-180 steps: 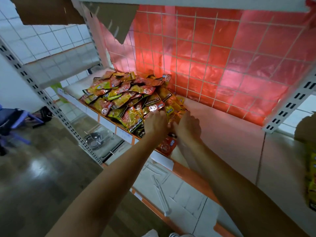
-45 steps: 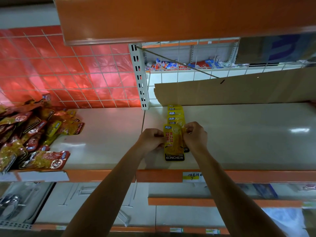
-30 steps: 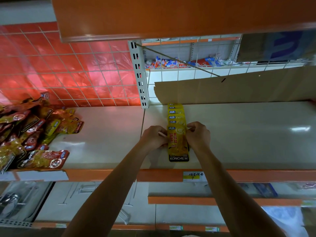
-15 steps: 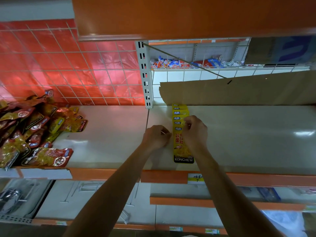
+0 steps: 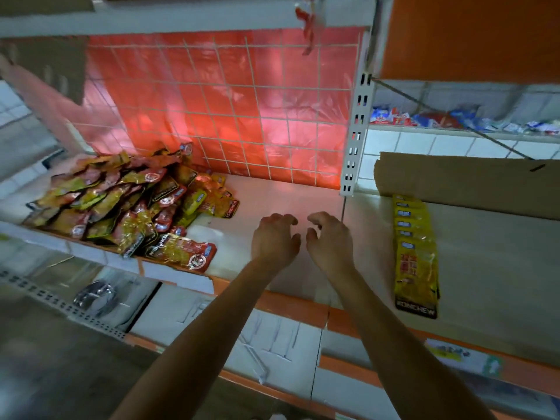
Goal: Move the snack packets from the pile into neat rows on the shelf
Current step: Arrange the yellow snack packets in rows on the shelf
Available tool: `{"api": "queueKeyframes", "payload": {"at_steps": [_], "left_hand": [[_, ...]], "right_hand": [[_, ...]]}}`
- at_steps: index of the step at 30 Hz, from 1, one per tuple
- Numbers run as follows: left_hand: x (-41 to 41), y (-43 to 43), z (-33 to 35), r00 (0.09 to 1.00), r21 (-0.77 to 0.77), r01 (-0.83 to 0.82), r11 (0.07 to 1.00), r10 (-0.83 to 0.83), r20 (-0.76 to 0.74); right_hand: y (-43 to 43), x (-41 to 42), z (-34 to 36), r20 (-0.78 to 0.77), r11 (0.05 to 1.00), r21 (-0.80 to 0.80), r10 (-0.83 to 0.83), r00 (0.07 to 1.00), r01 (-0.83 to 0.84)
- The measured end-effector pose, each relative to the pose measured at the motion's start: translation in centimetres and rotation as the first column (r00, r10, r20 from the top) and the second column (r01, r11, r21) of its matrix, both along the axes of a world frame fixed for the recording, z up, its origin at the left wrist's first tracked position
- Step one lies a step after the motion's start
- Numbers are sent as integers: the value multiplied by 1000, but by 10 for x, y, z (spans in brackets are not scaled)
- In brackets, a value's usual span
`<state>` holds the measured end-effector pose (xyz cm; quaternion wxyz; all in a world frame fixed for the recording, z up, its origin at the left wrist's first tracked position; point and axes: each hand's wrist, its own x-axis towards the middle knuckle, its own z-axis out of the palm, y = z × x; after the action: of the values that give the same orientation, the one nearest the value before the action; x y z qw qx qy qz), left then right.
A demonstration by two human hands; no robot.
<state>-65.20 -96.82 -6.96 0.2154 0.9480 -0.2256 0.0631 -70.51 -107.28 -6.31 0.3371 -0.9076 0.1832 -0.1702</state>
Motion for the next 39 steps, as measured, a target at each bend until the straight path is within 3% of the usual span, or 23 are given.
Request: {"api": "queueKeyframes", "payload": {"at_steps": [11,18,31,35,39], "left_hand": [[60,113,0,977,45,-214,976,215,-2],[104,146,-1,945,81,-328,941,326,42],[128,154,-16,962,112,-265,958,254,103],[127,155,-15,966,36,-237,971,232,117],[118,142,-16,978,-150,-77,986,104,179]], "right_hand": [[94,82,-13,-54,981,-45,188,981,-190],[123,133,-14,-105,977,-102,175,979,-186],[140,163,-15,-223,969,-161,150,963,-189],[135,157,-8,-251,969,-199,96,963,-148],[124,144,-4,-237,999,-19,31,971,-37]]}}
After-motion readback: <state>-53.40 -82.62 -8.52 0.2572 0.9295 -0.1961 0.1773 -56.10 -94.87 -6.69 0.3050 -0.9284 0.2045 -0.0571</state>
